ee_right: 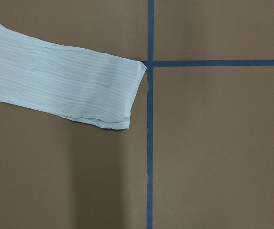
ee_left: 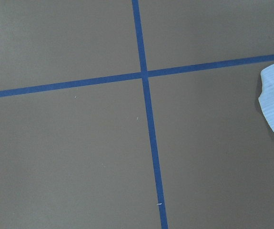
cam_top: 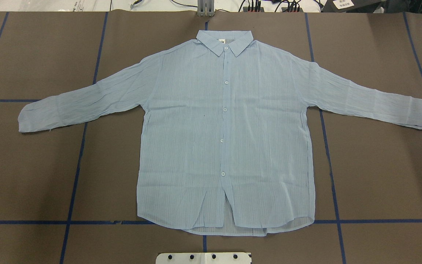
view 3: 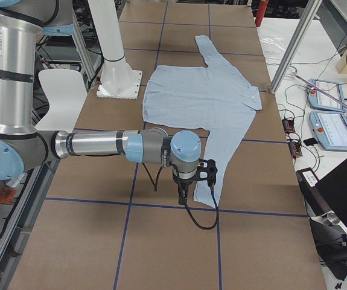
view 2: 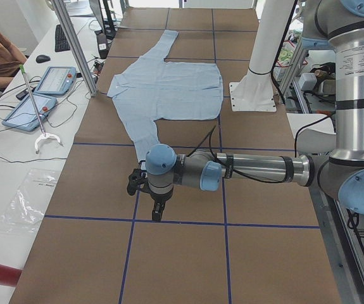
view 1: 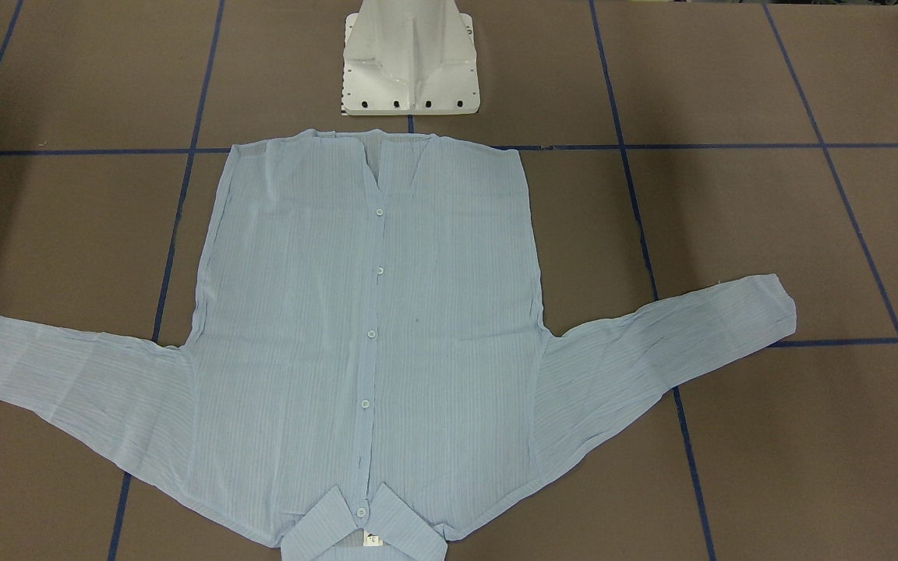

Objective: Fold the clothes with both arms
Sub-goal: 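Grasp the cuff of the sleeve nearest the right gripper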

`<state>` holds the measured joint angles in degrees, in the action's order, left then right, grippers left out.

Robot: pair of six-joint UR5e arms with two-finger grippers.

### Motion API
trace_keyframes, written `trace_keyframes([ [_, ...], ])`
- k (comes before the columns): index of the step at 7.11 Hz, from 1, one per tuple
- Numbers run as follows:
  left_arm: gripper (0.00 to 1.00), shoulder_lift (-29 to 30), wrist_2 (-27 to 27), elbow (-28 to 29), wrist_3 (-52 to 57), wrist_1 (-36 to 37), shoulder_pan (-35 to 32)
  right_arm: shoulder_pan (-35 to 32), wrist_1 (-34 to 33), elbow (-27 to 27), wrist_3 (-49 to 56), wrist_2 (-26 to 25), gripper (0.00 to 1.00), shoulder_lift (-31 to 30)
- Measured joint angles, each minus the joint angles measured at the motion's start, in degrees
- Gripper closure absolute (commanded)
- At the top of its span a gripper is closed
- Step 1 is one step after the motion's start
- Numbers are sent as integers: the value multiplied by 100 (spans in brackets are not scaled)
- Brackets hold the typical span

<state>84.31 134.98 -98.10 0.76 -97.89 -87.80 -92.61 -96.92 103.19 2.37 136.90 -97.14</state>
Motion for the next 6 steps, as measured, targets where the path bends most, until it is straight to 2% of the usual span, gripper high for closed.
trace_keyframes([
  [2,0,266,14,67,-24,-218,47,110,91,-94,-13,15,0,263],
  [3,0,388,25,145,-33,-372,97,254,346,-282,-41,10,0,388],
  [6,0,593,63,336,-42,-554,138,681,2289,-1453,-580,18,0,511],
])
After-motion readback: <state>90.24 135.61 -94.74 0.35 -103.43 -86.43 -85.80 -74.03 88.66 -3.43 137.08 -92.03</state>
